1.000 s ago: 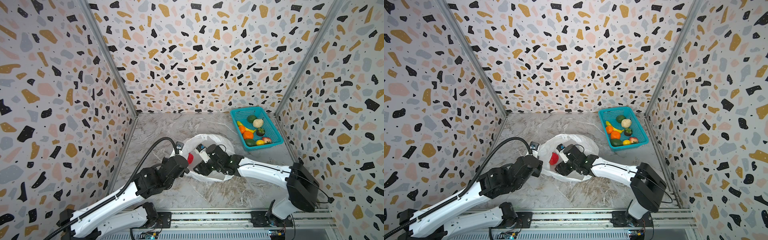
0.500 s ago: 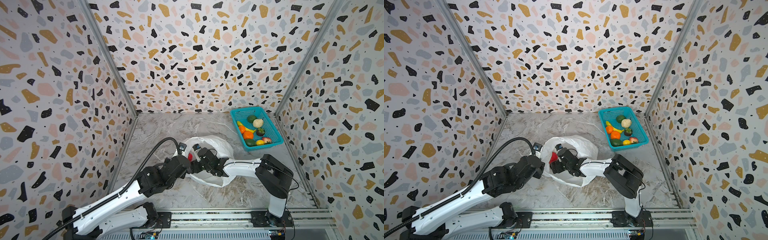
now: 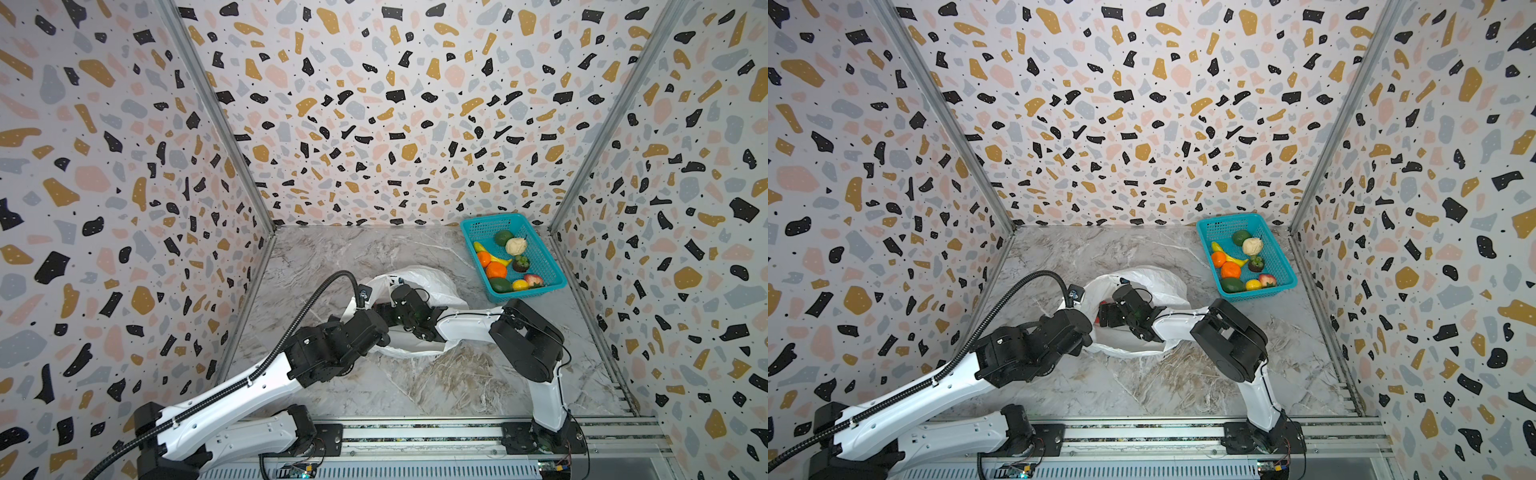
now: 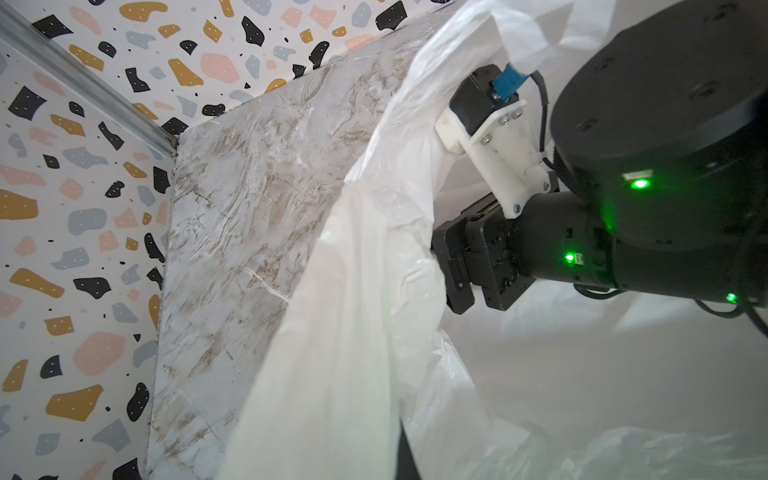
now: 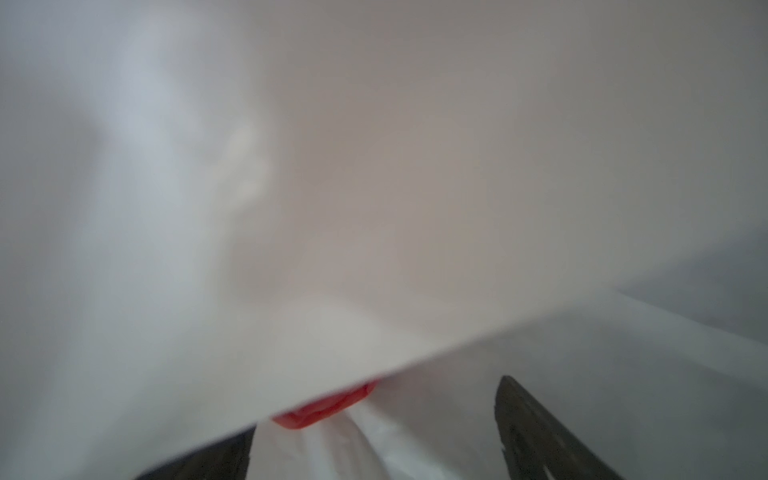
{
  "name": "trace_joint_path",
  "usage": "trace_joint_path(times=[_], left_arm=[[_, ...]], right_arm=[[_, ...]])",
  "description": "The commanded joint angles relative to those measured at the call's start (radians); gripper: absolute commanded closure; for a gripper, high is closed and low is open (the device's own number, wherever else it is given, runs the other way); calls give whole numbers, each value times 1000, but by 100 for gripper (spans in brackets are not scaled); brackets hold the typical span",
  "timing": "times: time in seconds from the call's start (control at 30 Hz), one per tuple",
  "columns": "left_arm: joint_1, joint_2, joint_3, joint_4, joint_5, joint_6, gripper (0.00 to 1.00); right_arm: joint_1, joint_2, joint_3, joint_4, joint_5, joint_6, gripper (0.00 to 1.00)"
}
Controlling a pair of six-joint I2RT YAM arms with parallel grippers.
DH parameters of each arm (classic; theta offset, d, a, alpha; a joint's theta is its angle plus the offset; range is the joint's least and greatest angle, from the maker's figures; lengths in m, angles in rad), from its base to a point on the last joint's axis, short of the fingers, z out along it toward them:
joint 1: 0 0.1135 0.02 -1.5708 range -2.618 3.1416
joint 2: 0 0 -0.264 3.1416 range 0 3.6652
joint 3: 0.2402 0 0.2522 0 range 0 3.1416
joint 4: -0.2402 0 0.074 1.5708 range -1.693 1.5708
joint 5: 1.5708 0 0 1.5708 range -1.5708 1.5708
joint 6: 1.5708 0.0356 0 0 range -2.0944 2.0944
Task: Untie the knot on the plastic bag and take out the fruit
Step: 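Lower the right gripper onto the red apple and close on it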
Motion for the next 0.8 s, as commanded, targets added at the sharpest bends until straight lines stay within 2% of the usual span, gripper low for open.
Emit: trace_joint_path(times=[0.0,0.17,0.33,0.57,0.77], left_arm=[[-3,-13,-6,78,19,25,100],[-3,-123,-109,278,60,92,100],[-3,-198,-191,385,154,147,100],[-3,-211,-217,473,266,179,100],[-3,-220,-212,473,279,186,100]], right_arm=[[12,-6,26,19,39,3,9],[24,17,7,56,63,12,9],[40,53,21,123,88,14,8],[51,136,119,115,96,22,7],[46,177,204,94,126,14,6]])
